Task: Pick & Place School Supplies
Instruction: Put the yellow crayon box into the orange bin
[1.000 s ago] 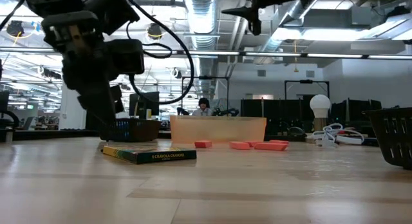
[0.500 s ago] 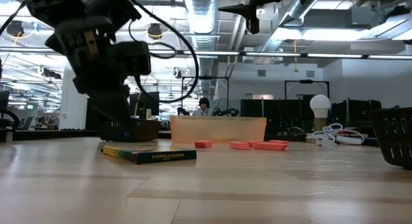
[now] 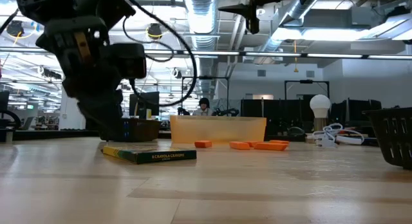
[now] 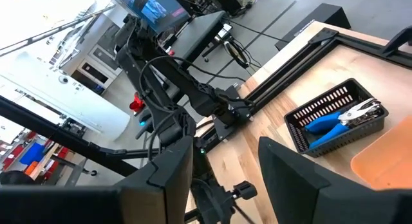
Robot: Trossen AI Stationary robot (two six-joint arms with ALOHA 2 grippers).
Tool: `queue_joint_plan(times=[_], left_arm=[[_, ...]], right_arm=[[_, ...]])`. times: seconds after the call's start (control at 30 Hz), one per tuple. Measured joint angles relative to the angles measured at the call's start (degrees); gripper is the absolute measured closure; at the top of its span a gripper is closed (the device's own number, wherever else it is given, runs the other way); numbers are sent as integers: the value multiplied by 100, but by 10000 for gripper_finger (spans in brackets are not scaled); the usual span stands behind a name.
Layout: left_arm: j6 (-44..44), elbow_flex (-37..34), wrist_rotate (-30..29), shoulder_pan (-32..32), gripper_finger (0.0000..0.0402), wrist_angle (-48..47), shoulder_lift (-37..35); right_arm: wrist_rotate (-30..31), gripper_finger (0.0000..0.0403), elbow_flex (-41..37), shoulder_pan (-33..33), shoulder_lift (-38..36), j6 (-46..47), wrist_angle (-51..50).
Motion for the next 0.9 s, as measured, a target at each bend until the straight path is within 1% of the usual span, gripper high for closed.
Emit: queue_joint_plan(times=[0.13,0.23,0.43,0.63,0.9], left_arm=[[-103,-1,11,0,401,203,275],[-173,-2,65,-2,401,575,529],[-268,14,174,-14,401,962,812],[-305,16,129,-207,401,1036,838],[-581,7,122,-584,401,1062,844]], right_arm=[[-3,235,0,22,0,0,2],[-46,235,0,22,0,0,-16],[-54,235,0,22,0,26,-30],[-63,235,0,22,0,6,-133],[-66,235,0,-33,0,-84,-197]])
